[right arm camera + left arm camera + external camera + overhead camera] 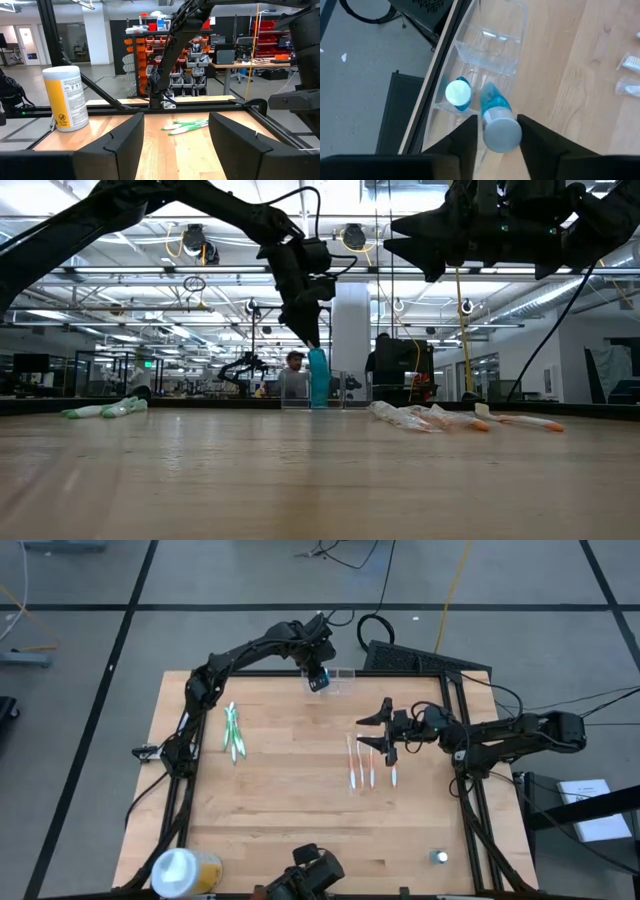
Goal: Pick & Place toothbrushing station
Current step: Put the blue mouthwash into the transparent organizer
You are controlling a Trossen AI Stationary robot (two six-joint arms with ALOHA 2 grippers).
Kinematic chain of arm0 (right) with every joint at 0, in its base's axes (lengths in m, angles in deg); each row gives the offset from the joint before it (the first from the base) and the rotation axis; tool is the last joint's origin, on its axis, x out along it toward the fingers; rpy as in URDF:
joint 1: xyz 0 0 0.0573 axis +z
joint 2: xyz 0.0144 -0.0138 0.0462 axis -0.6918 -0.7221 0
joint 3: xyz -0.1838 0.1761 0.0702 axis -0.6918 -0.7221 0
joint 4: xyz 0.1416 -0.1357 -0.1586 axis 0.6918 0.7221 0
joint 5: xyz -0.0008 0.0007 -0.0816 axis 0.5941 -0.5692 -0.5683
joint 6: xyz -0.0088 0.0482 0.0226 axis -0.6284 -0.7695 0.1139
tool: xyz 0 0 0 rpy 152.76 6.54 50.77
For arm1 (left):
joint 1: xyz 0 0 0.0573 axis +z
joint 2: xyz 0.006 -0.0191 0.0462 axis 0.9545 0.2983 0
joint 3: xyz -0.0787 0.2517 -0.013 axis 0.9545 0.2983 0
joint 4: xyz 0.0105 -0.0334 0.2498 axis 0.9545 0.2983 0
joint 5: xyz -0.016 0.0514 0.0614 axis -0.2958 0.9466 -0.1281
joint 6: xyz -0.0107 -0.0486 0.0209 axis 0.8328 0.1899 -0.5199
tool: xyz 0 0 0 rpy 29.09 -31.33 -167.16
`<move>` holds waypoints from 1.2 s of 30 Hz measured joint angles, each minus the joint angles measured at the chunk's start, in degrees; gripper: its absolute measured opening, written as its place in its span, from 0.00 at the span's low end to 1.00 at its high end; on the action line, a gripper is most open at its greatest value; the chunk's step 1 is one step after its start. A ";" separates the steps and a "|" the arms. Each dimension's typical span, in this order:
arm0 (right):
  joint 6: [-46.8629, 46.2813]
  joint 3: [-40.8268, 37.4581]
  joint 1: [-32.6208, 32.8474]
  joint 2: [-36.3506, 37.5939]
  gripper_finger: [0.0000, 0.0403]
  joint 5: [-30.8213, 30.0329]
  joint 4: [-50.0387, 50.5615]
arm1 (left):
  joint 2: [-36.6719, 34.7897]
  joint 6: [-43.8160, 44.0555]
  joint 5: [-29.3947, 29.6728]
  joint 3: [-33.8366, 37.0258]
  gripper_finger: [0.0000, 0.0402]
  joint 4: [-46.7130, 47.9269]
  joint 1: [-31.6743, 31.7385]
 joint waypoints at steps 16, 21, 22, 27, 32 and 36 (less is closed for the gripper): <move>0.00 0.01 0.00 -0.02 0.53 0.00 0.81 | 0.00 -0.37 0.00 0.00 0.29 -0.23 0.00; 0.00 0.01 0.00 -0.02 0.53 0.00 0.81 | -0.01 0.16 0.00 0.00 0.30 -1.73 0.00; 0.00 0.01 0.00 -0.02 0.53 0.00 0.81 | 0.00 0.21 0.00 0.00 0.31 -2.06 0.00; 0.00 0.01 0.00 -0.02 0.53 0.00 0.79 | -0.02 0.03 0.00 0.00 0.38 -2.44 0.00; 0.00 0.01 0.00 -0.02 0.53 0.00 0.79 | -0.02 0.09 -0.02 0.00 0.39 -2.45 0.00; 0.00 0.01 0.00 -0.02 0.53 0.00 0.79 | -0.02 0.18 -0.02 0.00 0.39 -2.45 0.00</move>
